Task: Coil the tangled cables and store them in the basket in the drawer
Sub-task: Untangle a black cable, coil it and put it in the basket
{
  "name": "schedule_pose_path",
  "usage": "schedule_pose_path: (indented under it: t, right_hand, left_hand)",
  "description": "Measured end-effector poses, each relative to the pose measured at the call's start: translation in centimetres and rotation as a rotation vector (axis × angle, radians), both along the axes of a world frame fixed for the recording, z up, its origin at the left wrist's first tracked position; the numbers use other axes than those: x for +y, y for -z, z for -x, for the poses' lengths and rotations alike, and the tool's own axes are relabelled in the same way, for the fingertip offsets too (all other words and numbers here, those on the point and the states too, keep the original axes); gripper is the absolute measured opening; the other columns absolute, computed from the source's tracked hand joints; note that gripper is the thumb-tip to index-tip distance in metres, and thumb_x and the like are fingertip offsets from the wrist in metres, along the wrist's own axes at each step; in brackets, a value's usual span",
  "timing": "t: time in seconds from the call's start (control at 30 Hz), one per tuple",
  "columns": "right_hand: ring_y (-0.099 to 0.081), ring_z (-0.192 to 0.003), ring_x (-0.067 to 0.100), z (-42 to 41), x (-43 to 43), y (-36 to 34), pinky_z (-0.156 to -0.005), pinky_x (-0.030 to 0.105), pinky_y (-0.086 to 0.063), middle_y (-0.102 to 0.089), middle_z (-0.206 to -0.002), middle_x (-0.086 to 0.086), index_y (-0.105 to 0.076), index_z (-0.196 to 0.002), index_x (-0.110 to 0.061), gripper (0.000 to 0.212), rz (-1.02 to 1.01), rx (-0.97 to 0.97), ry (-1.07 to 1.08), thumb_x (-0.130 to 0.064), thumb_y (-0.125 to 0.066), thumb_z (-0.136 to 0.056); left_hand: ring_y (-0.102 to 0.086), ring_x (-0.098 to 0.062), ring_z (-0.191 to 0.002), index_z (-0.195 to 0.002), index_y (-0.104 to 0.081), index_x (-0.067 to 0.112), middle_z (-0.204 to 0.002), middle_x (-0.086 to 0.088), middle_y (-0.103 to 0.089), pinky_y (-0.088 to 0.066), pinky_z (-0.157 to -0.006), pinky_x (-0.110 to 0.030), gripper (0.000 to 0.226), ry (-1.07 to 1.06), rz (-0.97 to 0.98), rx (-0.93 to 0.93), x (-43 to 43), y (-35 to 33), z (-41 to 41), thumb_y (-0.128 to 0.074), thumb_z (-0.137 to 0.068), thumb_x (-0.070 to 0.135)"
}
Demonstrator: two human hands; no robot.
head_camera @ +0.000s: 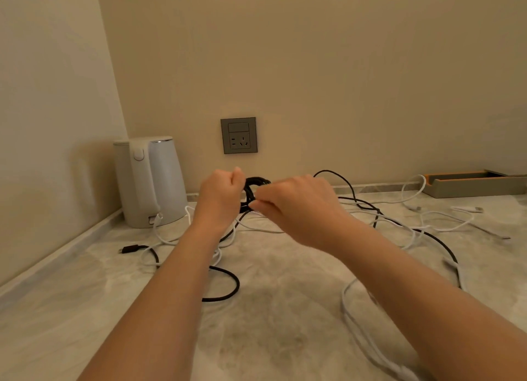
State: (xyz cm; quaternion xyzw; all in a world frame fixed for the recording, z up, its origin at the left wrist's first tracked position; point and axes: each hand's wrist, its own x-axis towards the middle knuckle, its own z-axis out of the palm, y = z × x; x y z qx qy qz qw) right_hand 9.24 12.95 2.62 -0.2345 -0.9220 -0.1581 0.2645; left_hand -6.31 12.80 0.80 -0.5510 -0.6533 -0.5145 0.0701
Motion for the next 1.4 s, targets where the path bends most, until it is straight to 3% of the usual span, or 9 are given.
schedule_pose_path:
  t: [0.17,0.37,0.6,0.77,0.93,1.1,1.2,1.3,1.4]
  right_hand:
    - [-0.047,-0.062,0.017,-1.2,2.7,0.3,-0.052,0.030,-0.032,-0.044,-0.057,-0.009,-0.048,-0.072,-0.030,0.029,0.098,0.193,0.001,-0.049,-0.046,-0.093]
    - [-0.044,-0.057,0.010,-1.9,4.2,0.2,-0.058,0.033,-0.037,-0.051,-0.058,-0.007,-0.055,-0.067,-0.026,0.029,0.317,0.280,-0.056,-0.047,-0.058,-0.086]
    - [-0.056,-0.070,0.023,-2.9,4.4,0.0,-0.072,0.037,-0.047,-0.062,-0.073,0.012,-0.066,-0.080,-0.006,0.020,0.871,0.549,-0.427,-0.022,-0.060,-0.090]
    - [-0.030,-0.051,0.012,-1.8,4.4,0.7,-0.048,0.019,-0.026,-0.037,-0.059,0.002,-0.045,-0.090,-0.014,0.012,1.089,0.616,-0.472,-0.016,-0.041,-0.101]
    - [-0.037,-0.049,0.001,-0.2,3.2,1.2,-0.047,0.014,-0.030,-0.041,-0.061,-0.006,-0.050,-0.100,-0.012,0.022,1.078,0.696,-0.498,-0.005,-0.029,-0.101]
    - [-0.050,-0.050,-0.009,1.0,2.9,1.4,-0.049,0.009,-0.035,-0.053,-0.064,-0.015,-0.053,-0.094,-0.016,0.020,0.846,0.697,-0.313,-0.030,-0.039,-0.100]
    - [-0.049,-0.051,-0.002,1.1,3.2,1.7,-0.051,0.013,-0.035,-0.049,-0.066,-0.009,-0.054,-0.096,-0.013,0.028,0.921,0.755,-0.198,-0.036,-0.039,-0.100]
    - [-0.042,-0.058,0.007,1.0,3.2,2.0,-0.058,0.022,-0.035,-0.047,-0.068,-0.006,-0.053,-0.097,-0.012,0.033,1.076,0.760,-0.127,-0.041,-0.038,-0.099]
    - [-0.041,-0.057,0.008,1.0,3.3,2.2,-0.057,0.023,-0.036,-0.047,-0.069,-0.005,-0.052,-0.099,-0.012,0.032,1.143,0.745,-0.091,-0.042,-0.040,-0.098]
  left_hand:
    - [-0.024,-0.013,-0.047,-0.051,-0.037,0.009,-0.050,-0.001,-0.029,-0.020,-0.051,-0.033,0.052,0.231,0.190,0.192,0.4,0.0,-1.2,-0.041,-0.100,0.025]
    - [-0.022,-0.006,-0.044,-0.048,-0.033,0.019,-0.045,0.009,-0.028,-0.020,-0.049,-0.027,0.050,0.437,0.259,0.117,0.3,0.0,-2.1,-0.045,-0.096,0.019]
    - [-0.026,-0.004,-0.034,-0.065,-0.042,0.011,-0.041,0.008,-0.032,-0.023,-0.037,-0.014,0.041,0.637,0.300,-0.265,-0.5,-0.4,-3.7,-0.033,-0.103,0.024]
    - [-0.023,-0.006,-0.028,-0.066,-0.047,0.008,-0.042,0.003,-0.034,-0.013,-0.039,-0.021,0.038,0.902,0.304,-0.674,-0.9,-0.1,-4.1,-0.032,-0.099,0.019]
    - [-0.022,-0.002,-0.022,-0.056,-0.049,0.009,-0.034,0.006,-0.030,-0.014,-0.029,-0.015,0.050,0.926,0.135,-1.208,-0.4,-0.2,-3.9,-0.029,-0.100,0.021]
    - [-0.022,-0.002,-0.021,-0.059,-0.038,0.013,-0.034,0.006,-0.028,-0.014,-0.025,-0.013,0.045,0.863,0.140,-1.471,-0.2,-0.2,-4.9,-0.034,-0.101,0.027]
    - [-0.024,-0.004,-0.024,-0.059,-0.036,0.013,-0.037,0.005,-0.030,-0.015,-0.027,-0.013,0.050,0.728,0.188,-1.372,0.1,0.1,-5.6,-0.031,-0.100,0.040]
    - [-0.030,-0.009,-0.032,-0.061,-0.043,0.012,-0.043,0.003,-0.035,-0.024,-0.035,-0.016,0.067,0.470,0.207,-1.000,0.5,0.6,-5.6,-0.016,-0.096,0.063]
    - [-0.040,-0.014,-0.044,-0.080,-0.052,0.013,-0.055,0.000,-0.045,-0.033,-0.046,-0.026,0.063,0.324,0.133,-0.665,0.5,1.0,-5.9,-0.017,-0.094,0.063]
